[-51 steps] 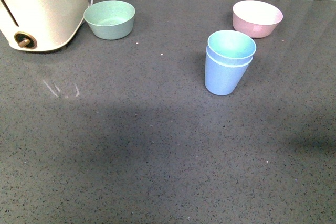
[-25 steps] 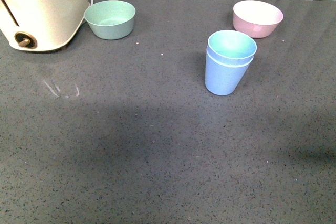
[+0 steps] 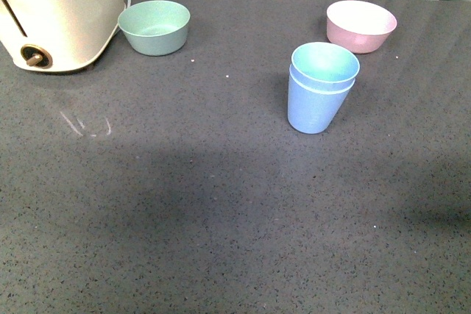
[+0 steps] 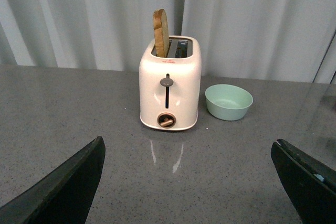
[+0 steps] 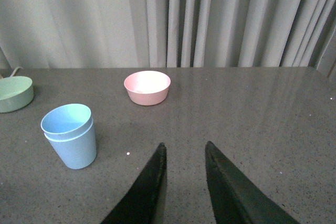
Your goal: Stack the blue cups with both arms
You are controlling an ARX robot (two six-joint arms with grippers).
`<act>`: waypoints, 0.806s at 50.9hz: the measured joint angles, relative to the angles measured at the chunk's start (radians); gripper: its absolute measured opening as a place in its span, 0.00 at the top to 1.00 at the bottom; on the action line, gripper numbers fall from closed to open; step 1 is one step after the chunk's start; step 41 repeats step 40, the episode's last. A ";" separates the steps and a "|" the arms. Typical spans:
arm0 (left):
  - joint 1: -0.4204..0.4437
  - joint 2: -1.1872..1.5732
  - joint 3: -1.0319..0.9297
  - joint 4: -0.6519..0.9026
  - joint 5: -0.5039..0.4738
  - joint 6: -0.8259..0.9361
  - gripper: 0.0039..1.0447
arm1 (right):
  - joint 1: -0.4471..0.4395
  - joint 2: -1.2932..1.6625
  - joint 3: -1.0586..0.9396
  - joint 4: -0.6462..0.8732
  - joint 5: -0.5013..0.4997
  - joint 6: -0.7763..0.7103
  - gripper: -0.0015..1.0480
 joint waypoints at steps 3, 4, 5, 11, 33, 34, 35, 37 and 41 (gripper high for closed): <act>0.000 0.000 0.000 0.000 0.000 0.000 0.08 | 0.000 0.000 0.000 0.000 0.000 0.000 0.68; 0.000 0.000 0.000 0.000 0.000 0.000 0.08 | 0.000 0.000 0.000 0.000 0.000 0.000 0.64; 0.000 0.000 0.000 0.000 0.000 0.000 0.08 | 0.000 0.000 0.000 0.000 0.000 0.000 0.63; 0.000 0.000 0.000 0.000 0.000 0.000 0.08 | 0.000 0.000 0.000 0.000 0.000 0.000 0.46; 0.000 0.000 0.000 0.000 0.000 0.000 0.08 | 0.000 0.000 0.000 0.000 0.000 0.001 0.09; 0.000 0.000 0.000 0.000 0.000 0.000 0.08 | 0.000 0.000 0.000 0.000 0.000 0.001 0.09; 0.000 0.000 0.000 0.000 0.000 0.000 0.08 | 0.000 0.000 0.000 0.000 0.000 0.001 0.09; 0.000 0.000 0.000 0.000 0.000 0.000 0.08 | 0.000 0.000 0.000 0.000 0.000 0.001 0.09; 0.000 0.000 0.000 0.000 0.000 0.000 0.08 | 0.000 0.000 0.000 0.000 0.000 0.001 0.09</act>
